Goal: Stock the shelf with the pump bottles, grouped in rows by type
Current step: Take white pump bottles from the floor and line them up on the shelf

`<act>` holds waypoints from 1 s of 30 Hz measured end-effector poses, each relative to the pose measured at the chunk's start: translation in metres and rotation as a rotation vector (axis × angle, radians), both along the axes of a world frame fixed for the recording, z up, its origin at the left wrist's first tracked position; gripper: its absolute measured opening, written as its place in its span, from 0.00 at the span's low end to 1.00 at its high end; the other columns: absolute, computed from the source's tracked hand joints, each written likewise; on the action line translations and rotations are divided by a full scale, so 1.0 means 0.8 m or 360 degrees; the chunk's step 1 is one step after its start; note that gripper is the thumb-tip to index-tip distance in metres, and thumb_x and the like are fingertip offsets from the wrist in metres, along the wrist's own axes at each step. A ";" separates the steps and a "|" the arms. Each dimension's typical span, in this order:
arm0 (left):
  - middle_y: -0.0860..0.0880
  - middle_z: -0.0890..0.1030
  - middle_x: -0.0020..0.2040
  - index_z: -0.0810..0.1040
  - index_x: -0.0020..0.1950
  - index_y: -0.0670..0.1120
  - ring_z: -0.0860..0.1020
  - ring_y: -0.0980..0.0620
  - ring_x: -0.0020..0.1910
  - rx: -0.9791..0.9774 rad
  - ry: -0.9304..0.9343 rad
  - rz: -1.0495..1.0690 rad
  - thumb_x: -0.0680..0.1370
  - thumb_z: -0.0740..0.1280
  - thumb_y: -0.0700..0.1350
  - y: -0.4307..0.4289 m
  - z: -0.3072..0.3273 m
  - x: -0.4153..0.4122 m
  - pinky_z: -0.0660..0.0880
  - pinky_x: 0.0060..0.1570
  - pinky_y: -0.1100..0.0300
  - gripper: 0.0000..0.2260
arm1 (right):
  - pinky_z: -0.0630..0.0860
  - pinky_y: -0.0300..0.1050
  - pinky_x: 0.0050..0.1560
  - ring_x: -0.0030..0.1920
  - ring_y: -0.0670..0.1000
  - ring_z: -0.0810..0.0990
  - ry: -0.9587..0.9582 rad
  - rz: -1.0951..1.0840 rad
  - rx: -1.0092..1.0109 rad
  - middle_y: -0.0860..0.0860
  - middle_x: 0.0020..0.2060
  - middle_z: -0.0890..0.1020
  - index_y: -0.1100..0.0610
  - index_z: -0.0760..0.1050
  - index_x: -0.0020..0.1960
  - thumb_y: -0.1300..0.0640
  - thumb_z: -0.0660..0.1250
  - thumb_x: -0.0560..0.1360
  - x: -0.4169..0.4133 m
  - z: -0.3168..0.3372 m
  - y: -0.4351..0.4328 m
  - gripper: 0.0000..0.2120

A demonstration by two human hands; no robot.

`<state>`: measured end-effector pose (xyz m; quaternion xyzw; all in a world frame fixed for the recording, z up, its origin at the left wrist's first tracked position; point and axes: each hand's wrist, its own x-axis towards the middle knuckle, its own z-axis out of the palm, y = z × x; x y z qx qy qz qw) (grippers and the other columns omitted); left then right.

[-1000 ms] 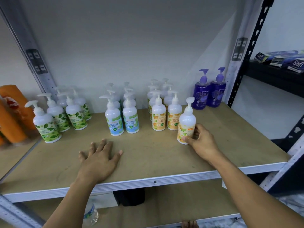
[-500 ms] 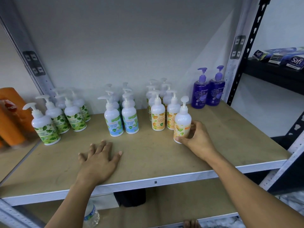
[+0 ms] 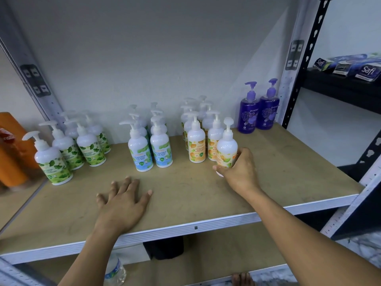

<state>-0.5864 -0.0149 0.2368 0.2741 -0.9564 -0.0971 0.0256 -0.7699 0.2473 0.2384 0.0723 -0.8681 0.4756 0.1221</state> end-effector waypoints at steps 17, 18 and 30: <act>0.56 0.52 0.82 0.58 0.80 0.57 0.48 0.45 0.81 0.0000 0.0018 0.0006 0.78 0.47 0.71 0.001 -0.002 0.000 0.47 0.75 0.35 0.34 | 0.76 0.37 0.55 0.55 0.40 0.79 -0.0339 0.0603 -0.0368 0.50 0.65 0.78 0.55 0.65 0.72 0.71 0.72 0.73 -0.009 0.010 0.047 0.32; 0.56 0.52 0.82 0.58 0.80 0.57 0.48 0.45 0.81 -0.0002 0.0018 0.0005 0.78 0.47 0.71 0.001 -0.002 0.000 0.47 0.75 0.35 0.34 | 0.76 0.39 0.57 0.56 0.40 0.79 -0.0331 0.0603 -0.0359 0.50 0.65 0.78 0.55 0.65 0.72 0.70 0.73 0.72 -0.010 0.009 0.047 0.33; 0.57 0.52 0.82 0.57 0.80 0.57 0.48 0.46 0.81 0.0000 0.0003 -0.0003 0.78 0.46 0.71 0.001 0.000 0.000 0.46 0.76 0.35 0.34 | 0.76 0.39 0.51 0.51 0.47 0.81 -0.0080 0.0279 -0.0079 0.49 0.55 0.81 0.55 0.74 0.64 0.54 0.82 0.65 -0.010 -0.002 0.031 0.31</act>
